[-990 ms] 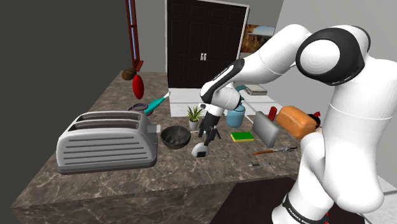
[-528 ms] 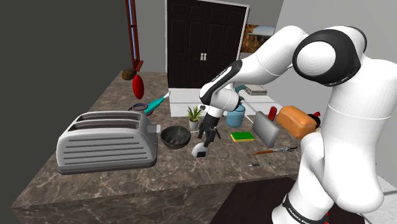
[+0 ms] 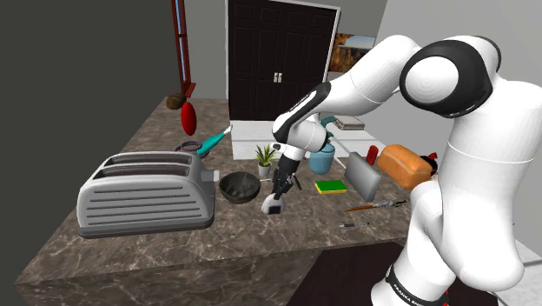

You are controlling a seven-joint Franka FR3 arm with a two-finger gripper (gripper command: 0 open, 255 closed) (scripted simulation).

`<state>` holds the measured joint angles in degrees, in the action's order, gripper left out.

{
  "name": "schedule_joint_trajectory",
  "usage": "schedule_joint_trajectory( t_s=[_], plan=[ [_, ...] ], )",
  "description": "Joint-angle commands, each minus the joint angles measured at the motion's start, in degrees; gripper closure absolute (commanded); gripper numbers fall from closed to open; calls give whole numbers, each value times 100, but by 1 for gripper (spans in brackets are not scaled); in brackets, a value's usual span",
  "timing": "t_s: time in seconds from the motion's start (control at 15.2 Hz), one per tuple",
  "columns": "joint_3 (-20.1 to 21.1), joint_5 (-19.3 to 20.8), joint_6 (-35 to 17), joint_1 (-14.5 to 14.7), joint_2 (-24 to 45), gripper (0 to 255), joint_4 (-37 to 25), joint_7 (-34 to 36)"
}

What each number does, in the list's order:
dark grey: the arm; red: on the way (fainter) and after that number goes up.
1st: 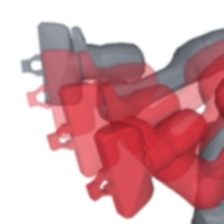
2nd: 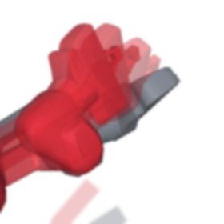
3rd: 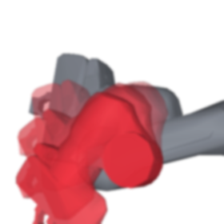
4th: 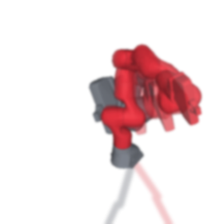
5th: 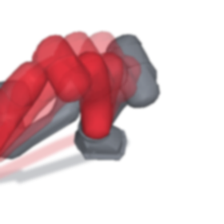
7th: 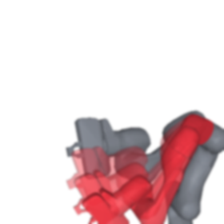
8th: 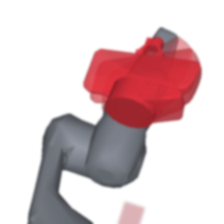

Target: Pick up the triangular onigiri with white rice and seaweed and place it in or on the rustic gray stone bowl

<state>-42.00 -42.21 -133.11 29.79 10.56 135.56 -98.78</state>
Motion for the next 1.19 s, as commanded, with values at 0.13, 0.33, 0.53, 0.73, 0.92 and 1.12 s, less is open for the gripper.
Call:
schedule_joint_trajectory(
  t_s=[0.13,0.33,0.53,0.73,0.92,1.12],
  plan=[
    [4,-2,2,2,6,255,1,0],
    [-92,319,80,71,-254,255,11,272],
    [-165,639,171,122,-513,255,7,546],
    [-216,951,274,156,-765,255,-11,818],
    [-238,1246,393,167,-1007,255,-44,1082],
    [-238,1520,527,161,-1235,255,-92,1333]
  ],
)
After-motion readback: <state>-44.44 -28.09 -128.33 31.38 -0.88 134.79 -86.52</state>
